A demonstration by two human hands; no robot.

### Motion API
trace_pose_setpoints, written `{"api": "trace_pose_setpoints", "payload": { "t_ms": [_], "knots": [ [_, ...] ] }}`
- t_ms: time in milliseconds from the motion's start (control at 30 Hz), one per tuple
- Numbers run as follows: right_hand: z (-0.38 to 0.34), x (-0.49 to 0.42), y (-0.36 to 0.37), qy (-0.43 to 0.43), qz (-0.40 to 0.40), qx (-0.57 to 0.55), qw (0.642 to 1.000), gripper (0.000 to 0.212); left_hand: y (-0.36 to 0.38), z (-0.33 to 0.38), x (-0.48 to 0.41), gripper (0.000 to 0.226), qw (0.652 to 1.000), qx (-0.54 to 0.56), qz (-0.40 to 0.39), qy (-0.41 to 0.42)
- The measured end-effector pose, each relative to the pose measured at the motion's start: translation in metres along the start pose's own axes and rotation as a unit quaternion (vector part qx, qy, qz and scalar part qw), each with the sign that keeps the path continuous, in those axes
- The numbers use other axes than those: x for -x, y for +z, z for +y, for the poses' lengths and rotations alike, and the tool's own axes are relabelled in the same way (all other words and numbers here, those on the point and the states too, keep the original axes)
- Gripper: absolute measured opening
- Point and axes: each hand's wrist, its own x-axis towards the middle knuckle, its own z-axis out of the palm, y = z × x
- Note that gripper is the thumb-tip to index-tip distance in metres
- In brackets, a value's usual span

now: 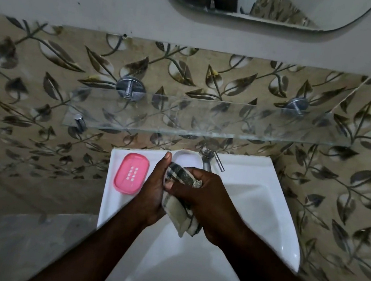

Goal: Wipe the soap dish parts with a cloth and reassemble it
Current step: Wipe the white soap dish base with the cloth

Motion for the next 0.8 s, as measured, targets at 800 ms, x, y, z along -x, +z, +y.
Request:
{"api": "trace_pose_setpoints", "payload": {
  "t_ms": [800],
  "knots": [
    [-0.01, -0.013, 0.012, -0.034, 0.023, 0.032, 0.999, 0.01, -0.003, 0.006, 0.002, 0.063, 0.998, 0.055, 0.006, 0.014]
  ]
}}
